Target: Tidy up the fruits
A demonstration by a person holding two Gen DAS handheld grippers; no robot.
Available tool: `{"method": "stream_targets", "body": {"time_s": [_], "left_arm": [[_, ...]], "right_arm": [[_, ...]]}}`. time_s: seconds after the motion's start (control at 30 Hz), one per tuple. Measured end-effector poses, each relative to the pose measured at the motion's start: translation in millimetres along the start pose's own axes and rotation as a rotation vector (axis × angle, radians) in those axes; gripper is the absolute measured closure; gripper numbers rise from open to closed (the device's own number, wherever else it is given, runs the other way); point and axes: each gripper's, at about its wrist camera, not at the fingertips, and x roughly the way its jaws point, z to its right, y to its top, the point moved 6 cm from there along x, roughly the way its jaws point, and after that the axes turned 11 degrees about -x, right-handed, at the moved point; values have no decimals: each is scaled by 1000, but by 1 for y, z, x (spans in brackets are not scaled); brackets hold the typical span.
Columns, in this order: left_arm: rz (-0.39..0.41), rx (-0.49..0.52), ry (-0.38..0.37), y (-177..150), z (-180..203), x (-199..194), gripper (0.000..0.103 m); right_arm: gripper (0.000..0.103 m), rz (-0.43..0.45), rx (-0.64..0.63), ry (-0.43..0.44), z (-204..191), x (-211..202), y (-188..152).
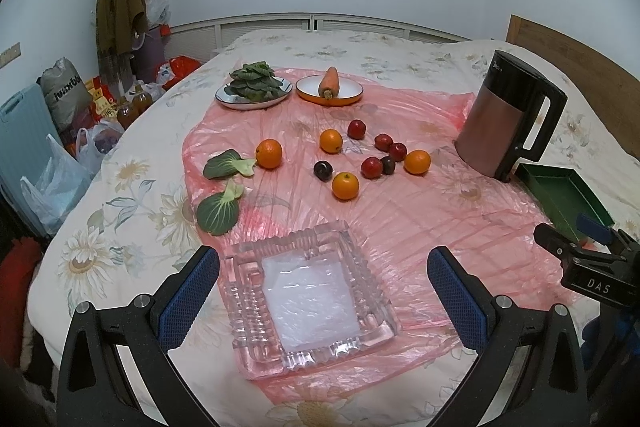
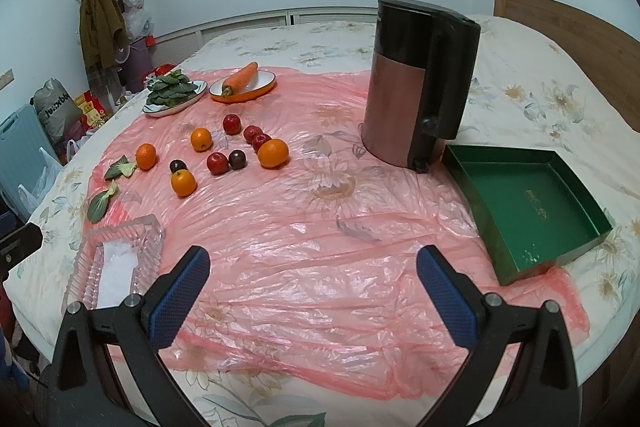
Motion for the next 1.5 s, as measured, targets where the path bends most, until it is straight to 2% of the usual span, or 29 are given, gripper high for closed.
{"method": "stream_targets", "body": {"time_s": [1.5], "left_arm": [[-1,5,-15,0,7,-3,1]], "right_arm": [[0,2,7,-3,3,-2,-2]]}}
